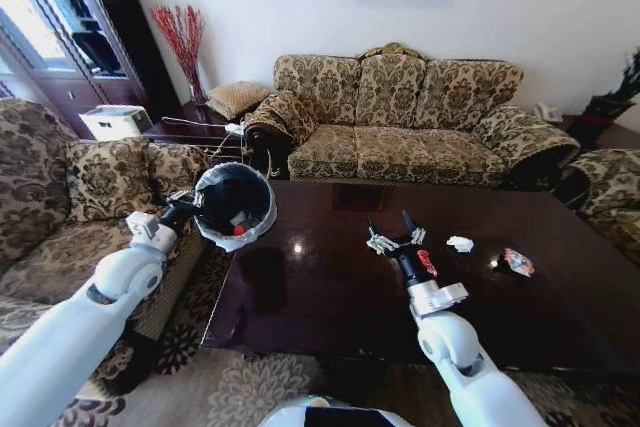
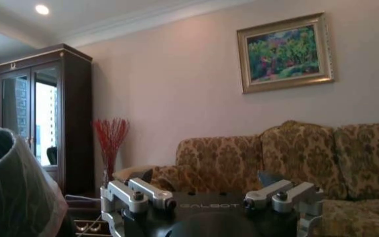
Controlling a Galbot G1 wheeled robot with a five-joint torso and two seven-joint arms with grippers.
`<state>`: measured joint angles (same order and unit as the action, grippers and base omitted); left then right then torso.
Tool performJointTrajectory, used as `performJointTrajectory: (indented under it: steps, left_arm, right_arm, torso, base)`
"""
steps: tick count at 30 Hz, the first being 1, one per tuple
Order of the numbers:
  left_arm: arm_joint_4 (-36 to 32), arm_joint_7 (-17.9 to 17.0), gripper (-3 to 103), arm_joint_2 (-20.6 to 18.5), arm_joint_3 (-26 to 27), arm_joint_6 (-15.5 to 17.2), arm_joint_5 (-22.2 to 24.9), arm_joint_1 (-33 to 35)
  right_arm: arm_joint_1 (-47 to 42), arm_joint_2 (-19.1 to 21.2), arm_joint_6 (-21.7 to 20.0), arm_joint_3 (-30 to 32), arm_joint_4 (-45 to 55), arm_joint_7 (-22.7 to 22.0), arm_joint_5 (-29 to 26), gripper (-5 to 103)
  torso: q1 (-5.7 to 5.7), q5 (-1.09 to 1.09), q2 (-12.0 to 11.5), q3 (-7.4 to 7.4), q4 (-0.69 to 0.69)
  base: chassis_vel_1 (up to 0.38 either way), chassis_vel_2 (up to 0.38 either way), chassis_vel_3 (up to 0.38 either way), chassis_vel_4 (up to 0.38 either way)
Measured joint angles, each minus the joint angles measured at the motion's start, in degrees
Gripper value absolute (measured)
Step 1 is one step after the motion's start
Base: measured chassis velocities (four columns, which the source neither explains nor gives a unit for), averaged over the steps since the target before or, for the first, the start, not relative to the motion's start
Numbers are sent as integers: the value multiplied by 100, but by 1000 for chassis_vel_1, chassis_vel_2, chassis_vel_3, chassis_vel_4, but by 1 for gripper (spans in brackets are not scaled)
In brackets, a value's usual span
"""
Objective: Move to the front of the table and place the trash on the table into the trash bin.
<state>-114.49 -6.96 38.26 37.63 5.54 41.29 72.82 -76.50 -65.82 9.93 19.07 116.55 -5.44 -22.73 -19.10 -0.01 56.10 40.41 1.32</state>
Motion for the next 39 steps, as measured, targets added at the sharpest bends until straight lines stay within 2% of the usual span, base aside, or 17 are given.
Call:
performJointTrajectory:
  steps: [5,8,11,13,15,17,18,20,22,24,27,29,31,39]
  left_arm:
    - [-10,27,2,11,-13,-6,-10,1]
    - [-25,88,2,-8,-37,-9,-11,-1]
    - [-31,102,2,-29,-57,-9,-10,-5]
    - [-42,109,2,-63,-106,-9,-11,-25]
    - [-49,110,2,-73,-119,-9,-11,-28]
    - [-73,117,2,-109,-165,-4,-11,-32]
    - [-73,117,2,-109,-165,-4,-11,-32]
    - [-80,122,2,-153,-188,11,-12,-29]
    - [-82,122,2,-174,-197,21,-12,-25]
    - [-92,122,2,-194,-211,29,-12,-25]
    - [-100,125,2,-201,-237,43,-12,-30]
    - [-123,134,2,-225,-261,64,-4,-42]
    - [-137,136,2,-268,-261,71,14,-43]
    - [-142,136,2,-340,-239,78,37,-23]
  right_arm:
    - [121,-13,-10,-57,-261,-1,20,100]
    - [261,-41,86,-163,-720,102,344,100]
    - [323,-54,66,-269,-956,164,408,100]
    - [470,-102,-209,-452,-1270,172,402,100]
    - [501,-117,-309,-485,-1327,174,399,100]
    - [707,-166,-823,-650,-1582,227,386,100]
    - [707,-166,-823,-650,-1582,227,386,100]
    - [990,-180,-1307,-822,-1859,306,396,100]
    - [1204,-180,-1452,-943,-2074,388,374,100]
    - [1437,-193,-1506,-1080,-2340,469,340,100]
    - [1657,-264,-1525,-1222,-2633,517,343,100]
    - [1931,-428,-1517,-1398,-3072,536,421,100]
    - [2102,-603,-1468,-1488,-3401,536,503,100]
    - [2423,-1017,-1289,-1605,-4028,526,619,100]
  torso:
    - [0,0,0,0,-1]
    - [-1,2,-1,1,-3]
    - [-1,1,-1,1,-5]
    - [-2,8,-1,1,-6]
    - [-2,10,-1,1,-7]
    - [-1,3,-1,1,-7]
    - [-1,3,-1,1,-7]
    - [-1,-6,-1,1,0]
    - [-1,-6,-1,1,5]
    - [0,-2,-1,0,8]
    - [0,-3,-1,0,2]
    - [-1,7,-1,1,-4]
    - [-1,2,-1,1,-6]
    - [0,-1,-1,0,0]
  base:
    - [-218,-179,218,175]
    - [-284,-246,249,256]
    - [-274,-240,234,235]
    - [-133,-167,100,121]
    - [-78,-129,100,84]
    - [-15,-28,16,5]
    - [0,0,0,0]
    - [33,22,-13,-10]
    - [77,72,-36,-25]
    - [70,70,-32,-29]
    - [18,23,-1,6]
    - [0,0,0,0]
    - [0,0,0,0]
    - [0,0,0,0]
